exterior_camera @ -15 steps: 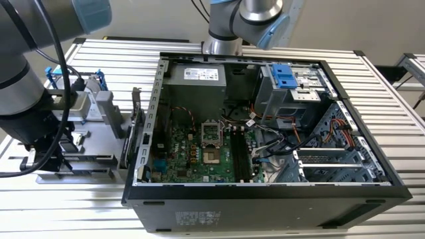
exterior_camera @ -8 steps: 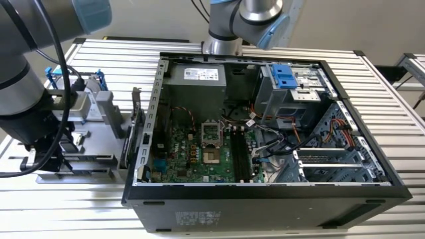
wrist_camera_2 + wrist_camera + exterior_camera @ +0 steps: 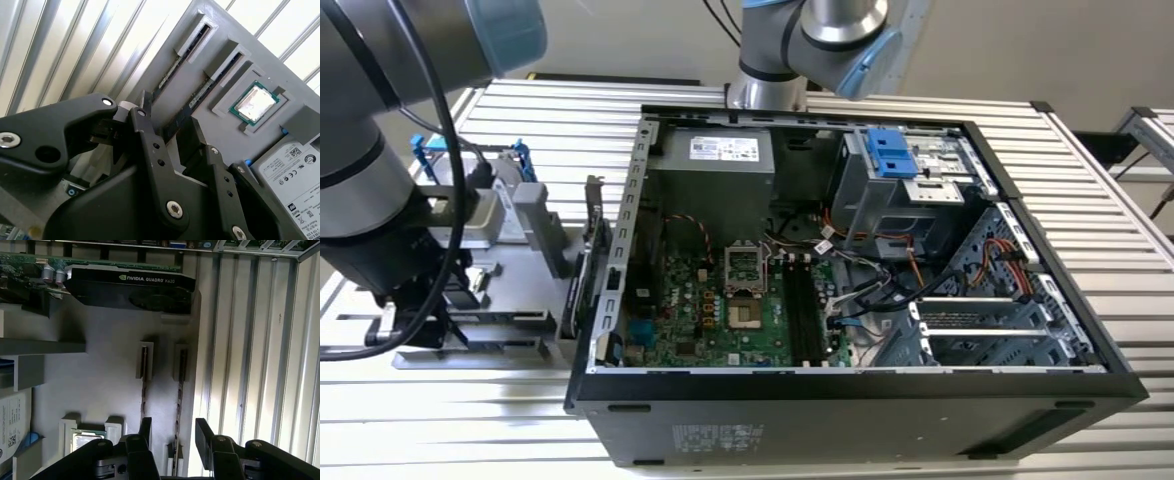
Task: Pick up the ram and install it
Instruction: 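Pick up the ram and move it above insertion slot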
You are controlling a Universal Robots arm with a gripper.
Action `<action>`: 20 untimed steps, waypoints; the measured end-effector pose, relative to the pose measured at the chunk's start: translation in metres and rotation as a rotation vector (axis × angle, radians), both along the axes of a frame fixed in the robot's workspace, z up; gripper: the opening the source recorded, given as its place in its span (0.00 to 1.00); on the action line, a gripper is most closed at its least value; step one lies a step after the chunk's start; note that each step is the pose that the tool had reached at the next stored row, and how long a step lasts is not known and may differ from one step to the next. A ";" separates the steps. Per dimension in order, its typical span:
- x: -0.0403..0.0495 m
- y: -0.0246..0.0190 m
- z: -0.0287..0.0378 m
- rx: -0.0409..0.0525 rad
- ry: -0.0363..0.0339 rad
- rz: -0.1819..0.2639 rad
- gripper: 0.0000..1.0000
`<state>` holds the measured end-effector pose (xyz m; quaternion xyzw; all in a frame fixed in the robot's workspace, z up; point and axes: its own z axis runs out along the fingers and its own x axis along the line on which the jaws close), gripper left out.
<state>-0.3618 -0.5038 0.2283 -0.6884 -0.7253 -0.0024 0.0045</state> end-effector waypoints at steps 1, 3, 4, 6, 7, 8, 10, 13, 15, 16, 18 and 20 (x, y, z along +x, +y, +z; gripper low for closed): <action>0.0000 0.0000 -0.0009 0.0001 0.0000 0.000 1.00; 0.0000 0.0000 -0.0025 0.0000 0.0003 0.000 1.00; 0.0000 -0.0001 -0.0034 0.0000 0.0005 0.000 1.00; 0.0000 -0.0005 -0.0051 -0.0001 0.0009 0.000 1.00; 0.0000 -0.0007 -0.0060 -0.0001 0.0009 0.000 1.00; 0.0000 -0.0009 -0.0068 0.0000 0.0010 0.000 1.00; 0.0000 -0.0014 -0.0087 0.0000 0.0014 0.000 1.00; 0.0000 -0.0021 -0.0114 0.0000 0.0019 0.000 1.00; 0.0000 -0.0024 -0.0132 0.0001 0.0022 0.000 1.00; 0.0000 -0.0026 -0.0141 0.0000 0.0025 0.000 1.00; 0.0000 -0.0029 -0.0158 0.0000 0.0029 0.000 1.00; 0.0000 -0.0032 -0.0176 0.0000 0.0033 0.000 1.00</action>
